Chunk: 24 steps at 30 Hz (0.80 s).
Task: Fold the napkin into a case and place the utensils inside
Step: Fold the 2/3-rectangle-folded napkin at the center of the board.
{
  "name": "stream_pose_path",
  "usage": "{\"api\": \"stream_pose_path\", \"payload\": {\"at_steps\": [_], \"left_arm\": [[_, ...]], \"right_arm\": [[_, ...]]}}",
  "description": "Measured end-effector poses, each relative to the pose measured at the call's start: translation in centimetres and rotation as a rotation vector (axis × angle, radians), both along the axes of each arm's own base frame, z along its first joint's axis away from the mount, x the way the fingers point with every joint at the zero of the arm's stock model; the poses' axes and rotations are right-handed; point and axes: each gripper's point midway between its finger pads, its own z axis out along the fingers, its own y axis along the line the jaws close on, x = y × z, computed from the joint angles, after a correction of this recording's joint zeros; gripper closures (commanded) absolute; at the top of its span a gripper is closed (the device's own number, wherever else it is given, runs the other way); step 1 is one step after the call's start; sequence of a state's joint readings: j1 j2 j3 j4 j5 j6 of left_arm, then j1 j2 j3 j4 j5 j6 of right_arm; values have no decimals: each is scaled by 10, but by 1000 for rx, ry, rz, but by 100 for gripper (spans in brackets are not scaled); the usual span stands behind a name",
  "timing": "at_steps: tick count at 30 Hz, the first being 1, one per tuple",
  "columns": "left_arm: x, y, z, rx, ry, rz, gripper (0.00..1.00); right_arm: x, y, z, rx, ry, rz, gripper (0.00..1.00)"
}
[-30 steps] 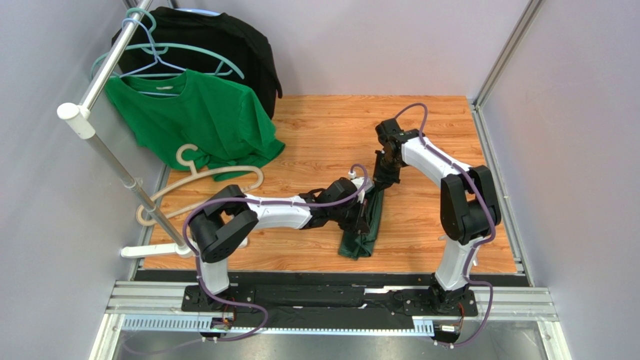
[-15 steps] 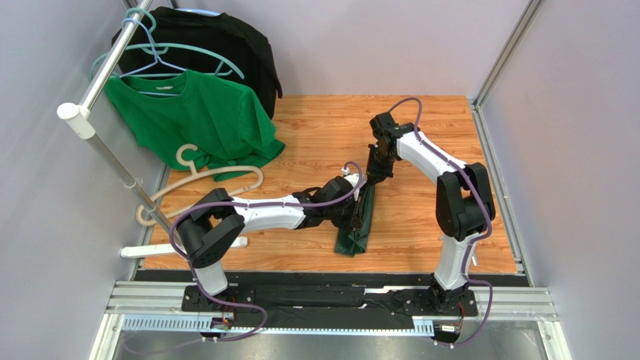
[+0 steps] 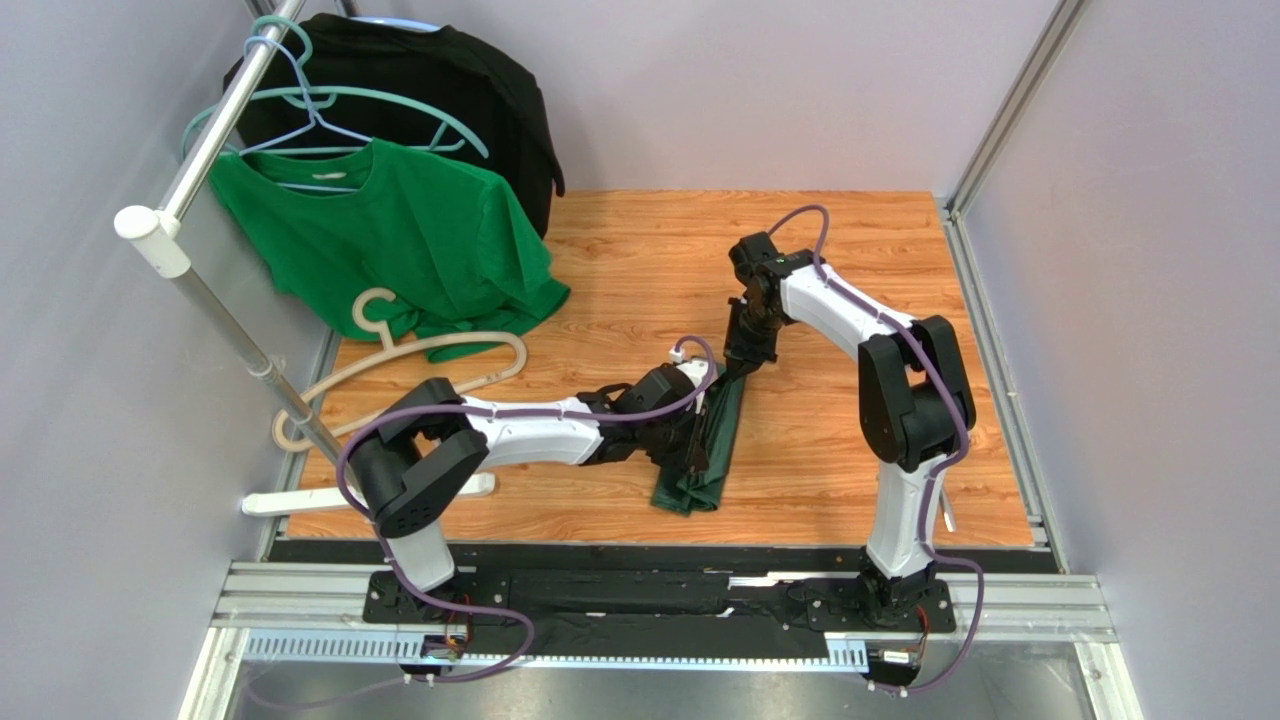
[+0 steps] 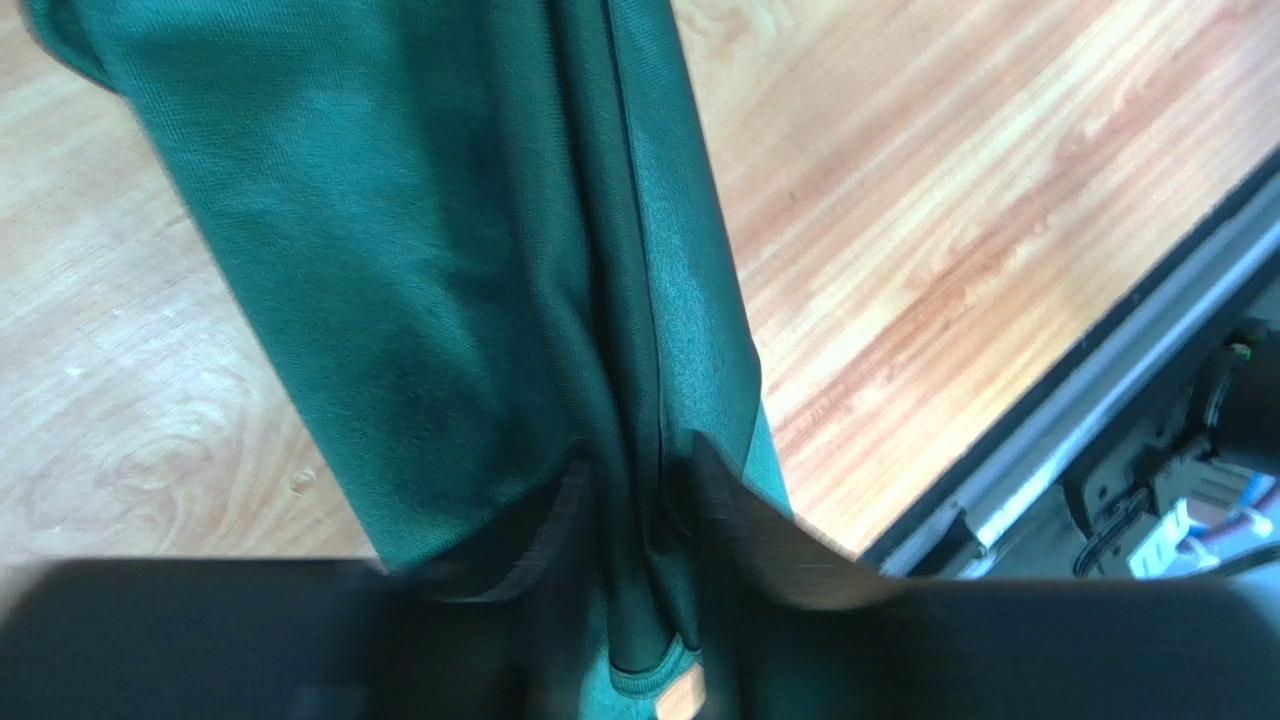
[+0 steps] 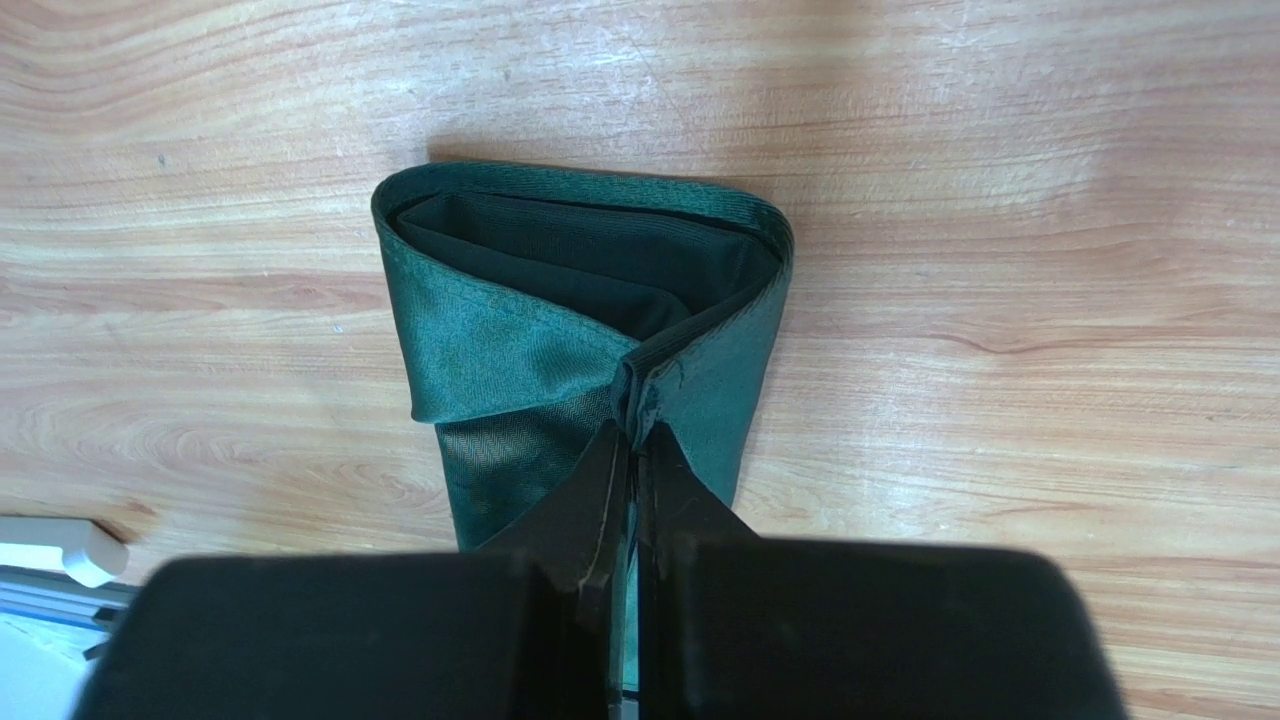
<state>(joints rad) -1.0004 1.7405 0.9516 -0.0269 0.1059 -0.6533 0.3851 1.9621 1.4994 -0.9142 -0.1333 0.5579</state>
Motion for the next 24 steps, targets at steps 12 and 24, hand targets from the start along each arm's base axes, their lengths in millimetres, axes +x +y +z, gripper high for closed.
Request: {"api": "stream_pose_path", "payload": {"at_steps": [12, 24], "left_arm": [[30, 0, 37, -115, 27, -7, 42], [115, 29, 32, -31, 6, 159, 55]], "right_arm": [[8, 1, 5, -5, -13, -56, 100], [8, 5, 5, -9, -9, -58, 100]]}}
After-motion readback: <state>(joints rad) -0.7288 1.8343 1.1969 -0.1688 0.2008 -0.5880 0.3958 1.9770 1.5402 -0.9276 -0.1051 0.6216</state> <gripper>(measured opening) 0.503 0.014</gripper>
